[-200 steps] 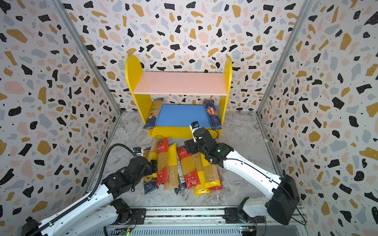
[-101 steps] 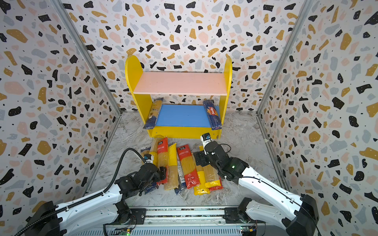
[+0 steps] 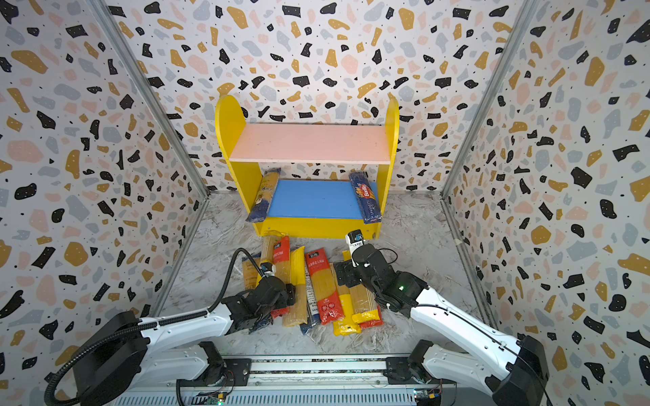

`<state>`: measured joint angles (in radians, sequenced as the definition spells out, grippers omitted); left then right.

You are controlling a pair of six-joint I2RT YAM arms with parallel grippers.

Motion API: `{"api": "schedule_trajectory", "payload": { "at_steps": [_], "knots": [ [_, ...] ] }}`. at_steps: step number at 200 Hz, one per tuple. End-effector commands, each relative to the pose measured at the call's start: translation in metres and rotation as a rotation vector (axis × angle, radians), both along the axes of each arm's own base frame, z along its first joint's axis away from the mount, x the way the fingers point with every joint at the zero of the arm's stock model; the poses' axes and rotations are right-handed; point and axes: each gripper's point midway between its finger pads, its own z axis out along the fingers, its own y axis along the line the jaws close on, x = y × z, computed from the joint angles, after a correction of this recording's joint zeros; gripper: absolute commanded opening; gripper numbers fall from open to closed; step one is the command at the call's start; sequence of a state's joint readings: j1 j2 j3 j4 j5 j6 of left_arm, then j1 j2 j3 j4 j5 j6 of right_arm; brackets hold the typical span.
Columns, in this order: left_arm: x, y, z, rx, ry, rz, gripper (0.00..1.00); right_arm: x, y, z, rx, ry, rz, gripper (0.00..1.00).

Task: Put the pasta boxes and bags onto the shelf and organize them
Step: 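Lower the left gripper onto the red-labelled spaghetti bag while the right gripper hovers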

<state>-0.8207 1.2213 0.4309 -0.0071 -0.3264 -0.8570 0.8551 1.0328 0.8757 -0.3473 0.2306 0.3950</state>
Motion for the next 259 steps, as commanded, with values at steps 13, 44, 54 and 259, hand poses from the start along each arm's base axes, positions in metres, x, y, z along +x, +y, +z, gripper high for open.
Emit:
{"api": "schedule_trajectory", "payload": {
  "at_steps": [13, 44, 54, 259],
  "knots": [
    [0.009, -0.017, 0.014, -0.028, -0.016, -0.036, 0.91, 0.003, -0.008, 0.002, -0.017, -0.016, -0.022, 0.89],
    [0.014, -0.02, 0.025, -0.041, -0.044, -0.038, 0.91, 0.007, -0.01, 0.004, -0.004, -0.016, -0.023, 0.89],
    [0.014, -0.023, 0.025, -0.048, -0.043, -0.045, 0.89, 0.008, -0.01, 0.004, -0.001, -0.014, -0.022, 0.89],
    [0.005, -0.065, 0.0, -0.019, 0.006, -0.13, 0.49, 0.01, -0.014, -0.007, -0.011, 0.018, -0.011, 0.89]
  ]
}}
